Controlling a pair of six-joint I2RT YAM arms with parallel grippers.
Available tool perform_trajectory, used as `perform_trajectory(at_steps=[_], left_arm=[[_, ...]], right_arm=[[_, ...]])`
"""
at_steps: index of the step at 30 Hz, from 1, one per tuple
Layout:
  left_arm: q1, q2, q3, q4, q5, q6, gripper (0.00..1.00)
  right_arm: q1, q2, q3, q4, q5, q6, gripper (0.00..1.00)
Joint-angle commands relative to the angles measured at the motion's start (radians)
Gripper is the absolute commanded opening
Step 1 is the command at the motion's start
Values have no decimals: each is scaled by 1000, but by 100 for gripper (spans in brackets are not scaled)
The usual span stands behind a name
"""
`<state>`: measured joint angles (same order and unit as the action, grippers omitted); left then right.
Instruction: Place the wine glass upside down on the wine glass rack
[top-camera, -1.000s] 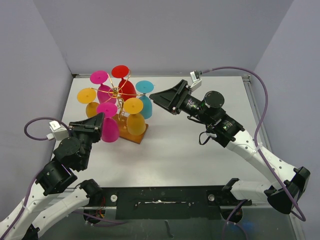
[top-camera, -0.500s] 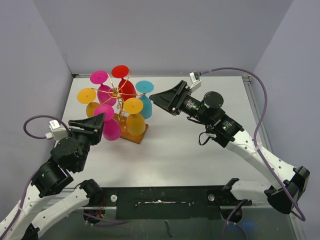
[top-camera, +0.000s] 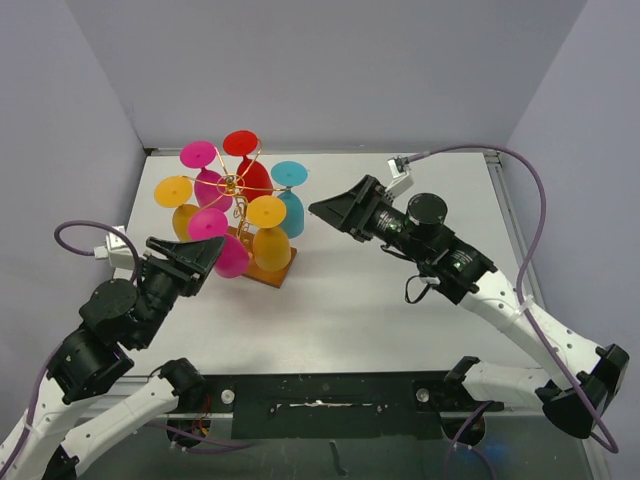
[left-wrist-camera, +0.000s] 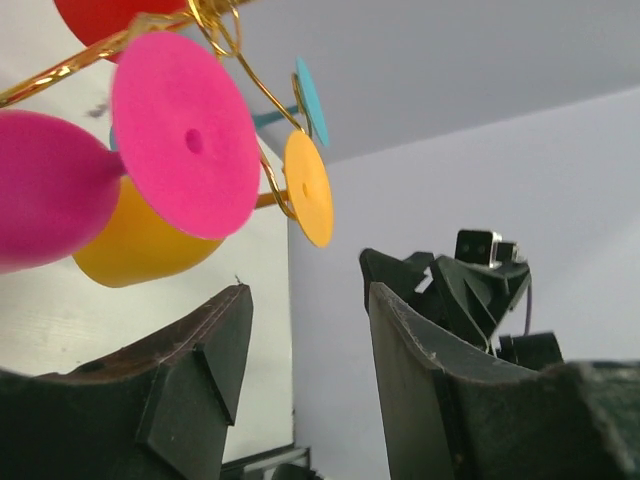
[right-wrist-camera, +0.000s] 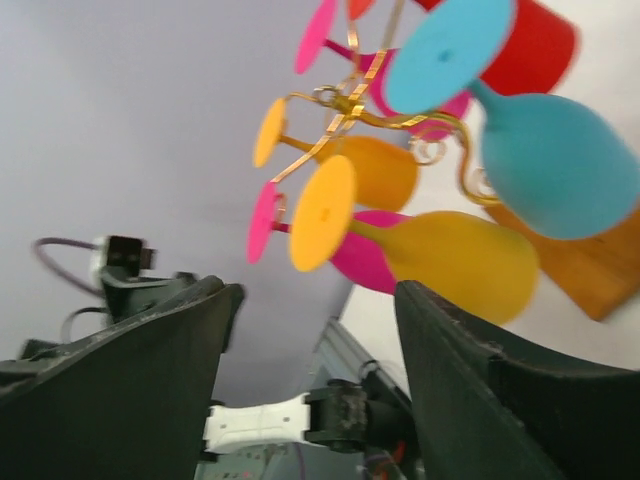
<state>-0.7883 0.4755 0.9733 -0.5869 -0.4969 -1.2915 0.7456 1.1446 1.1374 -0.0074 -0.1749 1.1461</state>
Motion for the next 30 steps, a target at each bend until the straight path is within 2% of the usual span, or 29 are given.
perform_trajectory(at_steps=[1, 4, 6, 9, 13, 20, 30], left_arm=[[3, 19, 107, 52, 158, 291, 47], [3, 41, 171, -46, 159, 426, 47], [4, 51, 211, -120, 118, 501, 49], [4, 56, 268, -215, 35, 578, 51], [6, 39, 320, -293, -78, 669, 51], [11, -45, 365, -308, -168, 842, 52], [32, -88, 417, -283, -201, 954, 53]], right_arm=[[-8, -116, -21, -231, 243, -196, 71], [-8, -184, -35, -399, 453, -263, 81], [-10, -222, -30, -514, 582, -285, 91], [-11, -260, -2, -657, 735, -312, 100], [-11, -299, 25, -768, 839, -367, 98], [-12, -406, 19, -788, 944, -451, 98], [-11, -491, 49, -806, 1010, -488, 98]])
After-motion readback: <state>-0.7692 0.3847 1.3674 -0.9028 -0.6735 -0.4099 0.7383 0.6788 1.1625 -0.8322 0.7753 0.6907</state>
